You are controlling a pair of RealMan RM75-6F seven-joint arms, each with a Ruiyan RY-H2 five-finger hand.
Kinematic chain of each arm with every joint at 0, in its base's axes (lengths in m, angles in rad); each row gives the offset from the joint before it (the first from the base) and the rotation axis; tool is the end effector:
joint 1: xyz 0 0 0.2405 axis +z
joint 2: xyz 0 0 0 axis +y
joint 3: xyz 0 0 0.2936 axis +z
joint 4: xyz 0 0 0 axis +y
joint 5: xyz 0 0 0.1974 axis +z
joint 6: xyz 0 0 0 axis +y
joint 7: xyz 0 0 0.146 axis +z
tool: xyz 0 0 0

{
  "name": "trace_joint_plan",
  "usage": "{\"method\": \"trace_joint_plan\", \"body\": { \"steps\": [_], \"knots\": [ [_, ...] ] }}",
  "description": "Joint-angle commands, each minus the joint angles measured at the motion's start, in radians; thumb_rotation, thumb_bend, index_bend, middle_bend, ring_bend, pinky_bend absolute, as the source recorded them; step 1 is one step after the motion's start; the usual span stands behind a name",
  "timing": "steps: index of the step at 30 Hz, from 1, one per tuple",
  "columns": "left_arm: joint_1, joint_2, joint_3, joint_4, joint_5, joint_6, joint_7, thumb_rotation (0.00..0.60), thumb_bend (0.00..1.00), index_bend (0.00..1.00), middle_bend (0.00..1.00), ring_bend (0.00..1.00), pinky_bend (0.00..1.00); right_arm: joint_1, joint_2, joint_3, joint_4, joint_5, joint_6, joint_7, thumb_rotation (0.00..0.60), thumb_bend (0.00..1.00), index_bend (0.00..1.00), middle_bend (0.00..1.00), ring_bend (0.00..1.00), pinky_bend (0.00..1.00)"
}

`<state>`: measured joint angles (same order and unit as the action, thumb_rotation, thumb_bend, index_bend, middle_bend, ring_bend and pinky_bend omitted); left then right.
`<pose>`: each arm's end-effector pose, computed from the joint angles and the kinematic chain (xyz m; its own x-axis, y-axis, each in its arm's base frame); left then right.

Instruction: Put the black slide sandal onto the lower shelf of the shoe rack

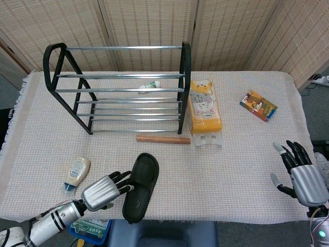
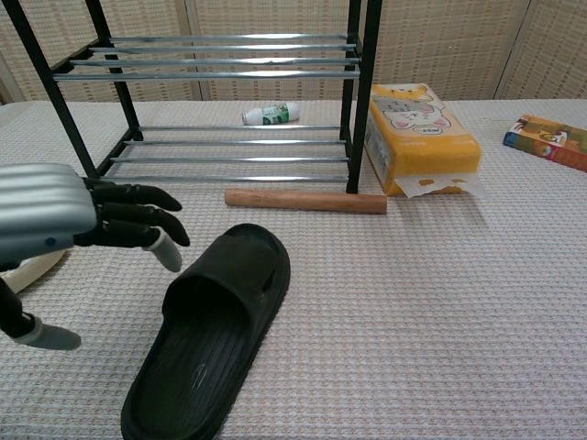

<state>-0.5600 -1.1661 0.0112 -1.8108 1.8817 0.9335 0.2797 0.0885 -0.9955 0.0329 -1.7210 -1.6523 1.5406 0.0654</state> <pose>-0.1808 0.2417 0.0687 0.7209 0.1023 0.6855 0.4544 -0.8166 -0.3560 -0.3014 -0.1792 0.2156 0.3535 0.0282 0.9350 -0.9204 -0.1683 0.3530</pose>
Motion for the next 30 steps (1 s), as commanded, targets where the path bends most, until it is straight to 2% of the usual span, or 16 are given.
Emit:
{"method": "trace_joint_plan", "body": {
  "steps": [1, 7, 12, 19, 30],
  "knots": [
    [-0.036, -0.046, -0.017, -0.025, -0.076, -0.079, 0.076, 0.600, 0.13, 0.26, 0.21, 0.11, 0.29, -0.002, 0.000, 0.000, 0.003, 0.001, 0.003, 0.004, 0.600, 0.38, 0.00, 0.15, 0.05, 0.01],
    [-0.053, -0.110, -0.026, -0.022, -0.157, -0.133, 0.182, 0.600, 0.14, 0.25, 0.21, 0.11, 0.29, -0.005, 0.001, 0.001, 0.009, 0.008, 0.005, 0.022, 0.600, 0.38, 0.00, 0.15, 0.05, 0.01],
    [-0.046, -0.181, -0.040, 0.018, -0.187, -0.107, 0.326, 0.600, 0.13, 0.25, 0.21, 0.10, 0.28, -0.011, 0.002, -0.001, 0.014, 0.010, 0.012, 0.035, 0.600, 0.38, 0.00, 0.15, 0.05, 0.01],
    [-0.038, -0.232, -0.062, 0.059, -0.247, -0.075, 0.491, 0.600, 0.13, 0.25, 0.21, 0.10, 0.27, -0.016, 0.006, -0.002, 0.013, 0.009, 0.018, 0.038, 0.600, 0.37, 0.00, 0.15, 0.05, 0.01],
    [-0.061, -0.256, -0.105, 0.086, -0.407, -0.068, 0.590, 0.600, 0.14, 0.26, 0.21, 0.10, 0.27, -0.021, 0.011, -0.001, 0.002, 0.008, 0.026, 0.032, 0.600, 0.37, 0.00, 0.15, 0.05, 0.01]
  ]
}}
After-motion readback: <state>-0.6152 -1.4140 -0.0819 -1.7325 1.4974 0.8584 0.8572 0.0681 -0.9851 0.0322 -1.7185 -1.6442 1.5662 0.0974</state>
